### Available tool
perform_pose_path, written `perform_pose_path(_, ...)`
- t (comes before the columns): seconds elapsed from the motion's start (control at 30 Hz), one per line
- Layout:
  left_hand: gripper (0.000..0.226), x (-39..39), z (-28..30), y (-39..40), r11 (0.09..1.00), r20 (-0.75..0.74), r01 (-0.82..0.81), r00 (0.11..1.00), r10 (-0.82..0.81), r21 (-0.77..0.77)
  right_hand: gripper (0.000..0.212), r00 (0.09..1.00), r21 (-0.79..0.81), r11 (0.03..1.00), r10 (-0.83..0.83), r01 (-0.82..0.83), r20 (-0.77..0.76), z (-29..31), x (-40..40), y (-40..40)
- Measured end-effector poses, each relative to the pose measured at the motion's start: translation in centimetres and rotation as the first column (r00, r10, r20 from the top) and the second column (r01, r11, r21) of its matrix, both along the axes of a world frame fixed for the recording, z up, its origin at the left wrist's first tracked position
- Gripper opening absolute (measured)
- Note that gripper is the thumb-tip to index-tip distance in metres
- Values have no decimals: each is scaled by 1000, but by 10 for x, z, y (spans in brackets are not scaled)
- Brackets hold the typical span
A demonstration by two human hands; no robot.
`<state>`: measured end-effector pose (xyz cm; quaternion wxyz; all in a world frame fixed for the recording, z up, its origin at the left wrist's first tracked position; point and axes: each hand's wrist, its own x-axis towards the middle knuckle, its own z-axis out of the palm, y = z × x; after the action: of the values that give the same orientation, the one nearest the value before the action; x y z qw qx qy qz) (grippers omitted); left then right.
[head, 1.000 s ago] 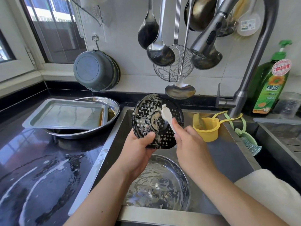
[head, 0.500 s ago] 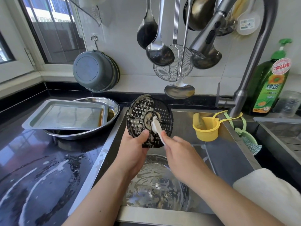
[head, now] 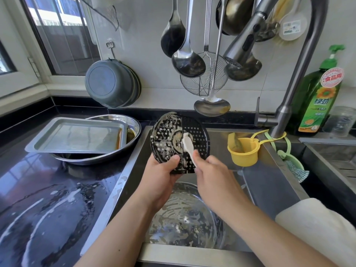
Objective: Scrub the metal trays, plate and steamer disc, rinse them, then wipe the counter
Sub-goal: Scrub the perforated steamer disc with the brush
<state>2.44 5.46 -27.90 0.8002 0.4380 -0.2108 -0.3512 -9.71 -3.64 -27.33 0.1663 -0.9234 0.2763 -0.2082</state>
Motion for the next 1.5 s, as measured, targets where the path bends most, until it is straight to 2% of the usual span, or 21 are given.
perform_pose_path(0.13, 37, 6, -3, 1, 995, 97, -69, 993, 61, 74, 46, 994, 162, 983, 95, -84, -60, 0, -3, -11)
perform_pose_path(0.27, 36, 8, -3, 1, 991, 90, -105, 991, 97, 88, 42, 989, 327, 938, 139, -116, -48, -2, -12, -15)
perform_pose_path(0.43, 39, 7, -1, -1, 994, -74, -105, 992, 106, 18, 46, 999, 94, 996, 1, 4, -54, 2, -13, -20)
perform_pose_path(0.57, 40, 8, 2, -2, 991, -196, -122, 974, 110, -50, 47, 991, 2, 991, -131, 131, -16, 4, -15, -27)
perform_pose_path(0.63, 40, 7, 5, -2, 988, -220, -130, 969, 110, -80, 47, 996, 7, 996, -94, 94, 7, 4, -14, -26)
perform_pose_path(0.77, 38, 5, 7, -2, 986, -224, -138, 968, 114, -95, 47, 995, 58, 994, 92, -93, 31, 2, -9, -9)
perform_pose_path(0.87, 38, 6, 7, -1, 983, -209, -156, 969, 134, -92, 47, 990, 98, 985, 138, -141, 39, -2, -6, -6)
perform_pose_path(1.07, 38, 6, 7, -2, 982, -199, -169, 969, 149, -89, 46, 993, 128, 985, 117, -117, 11, 0, -12, -17)
perform_pose_path(1.27, 39, 8, 6, -2, 981, -200, -171, 968, 150, -91, 47, 998, 39, 997, -65, 65, 18, 2, -16, -29)
perform_pose_path(1.43, 41, 7, 6, -2, 983, -178, -153, 975, 134, -96, 46, 998, 37, 998, -54, 52, 38, 2, -16, -26)
perform_pose_path(1.5, 38, 9, 5, -2, 982, -194, -165, 970, 144, -93, 45, 1000, 76, 997, 9, -9, 12, 1, -15, -23)
